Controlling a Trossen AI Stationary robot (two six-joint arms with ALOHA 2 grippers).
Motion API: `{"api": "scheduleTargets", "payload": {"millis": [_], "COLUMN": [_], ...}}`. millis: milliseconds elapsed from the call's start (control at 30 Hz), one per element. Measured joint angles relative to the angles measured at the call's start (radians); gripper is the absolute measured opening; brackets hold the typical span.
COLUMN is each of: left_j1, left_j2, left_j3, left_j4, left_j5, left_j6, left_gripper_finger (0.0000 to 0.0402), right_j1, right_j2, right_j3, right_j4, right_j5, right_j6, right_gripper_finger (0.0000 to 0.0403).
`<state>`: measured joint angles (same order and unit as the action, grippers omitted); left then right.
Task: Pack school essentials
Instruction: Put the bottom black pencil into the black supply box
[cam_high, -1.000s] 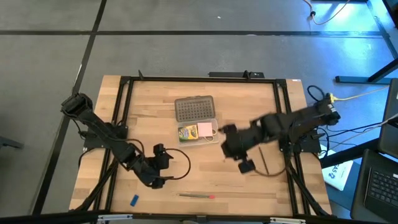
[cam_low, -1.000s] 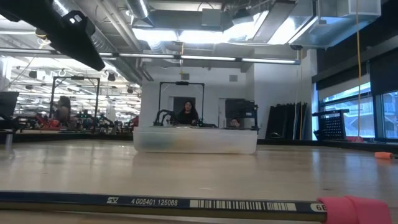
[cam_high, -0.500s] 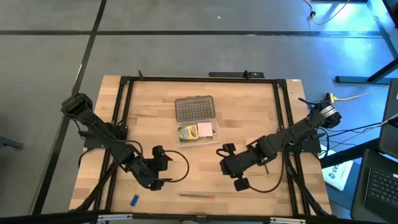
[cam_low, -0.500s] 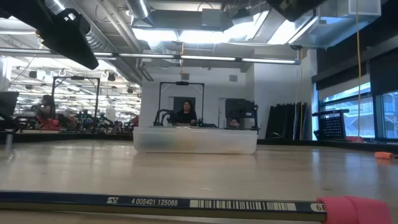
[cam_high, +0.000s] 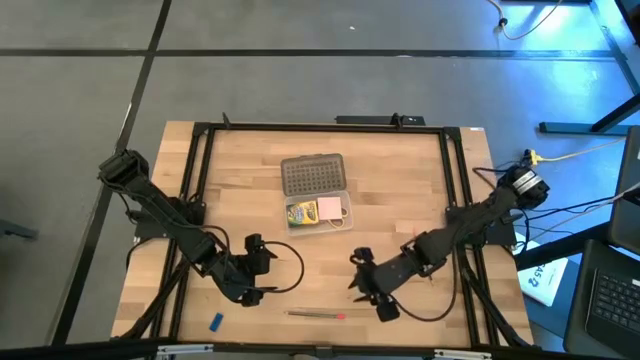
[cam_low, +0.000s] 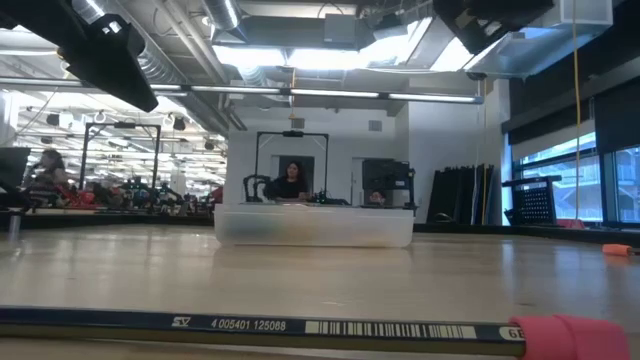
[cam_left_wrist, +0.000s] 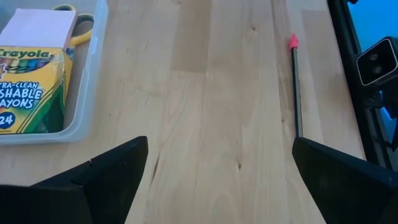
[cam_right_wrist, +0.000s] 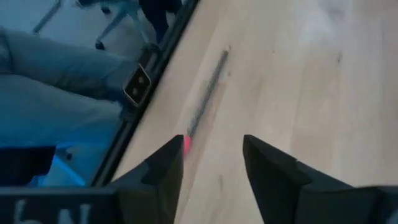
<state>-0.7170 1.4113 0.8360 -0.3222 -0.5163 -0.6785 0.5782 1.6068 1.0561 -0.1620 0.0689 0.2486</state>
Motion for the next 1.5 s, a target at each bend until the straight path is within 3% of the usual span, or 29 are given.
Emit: {"api": "scheduleTargets", "payload": {"millis": [233,733,1500], "left_j1": [0.002,0.002,0.002], "left_j2": [0.0,0.0,0.0], "left_j3": [0.0,0.0,0.0], "left_j4": [-0.005,-0.007,-0.007], "left_j5": [0.0,-0.021,-0.022], "left_j6": [0.0,0.033,0.034], "left_gripper_finger": [0.0395,0.0395,0.0395], "right_j1": [0.042,0.085,0.087], "right_j2": [0.108,0.367,0.443], "right_j3": [-0.064,-0.064,-0.062], "right_j4": [0.155,0.469,0.496], "right_j5": [0.105,0.088,0.171], "right_j6": [-0.076,-0.042,-0.014], "right_gripper_finger": [0.0184,0.0184,0.0179]}}
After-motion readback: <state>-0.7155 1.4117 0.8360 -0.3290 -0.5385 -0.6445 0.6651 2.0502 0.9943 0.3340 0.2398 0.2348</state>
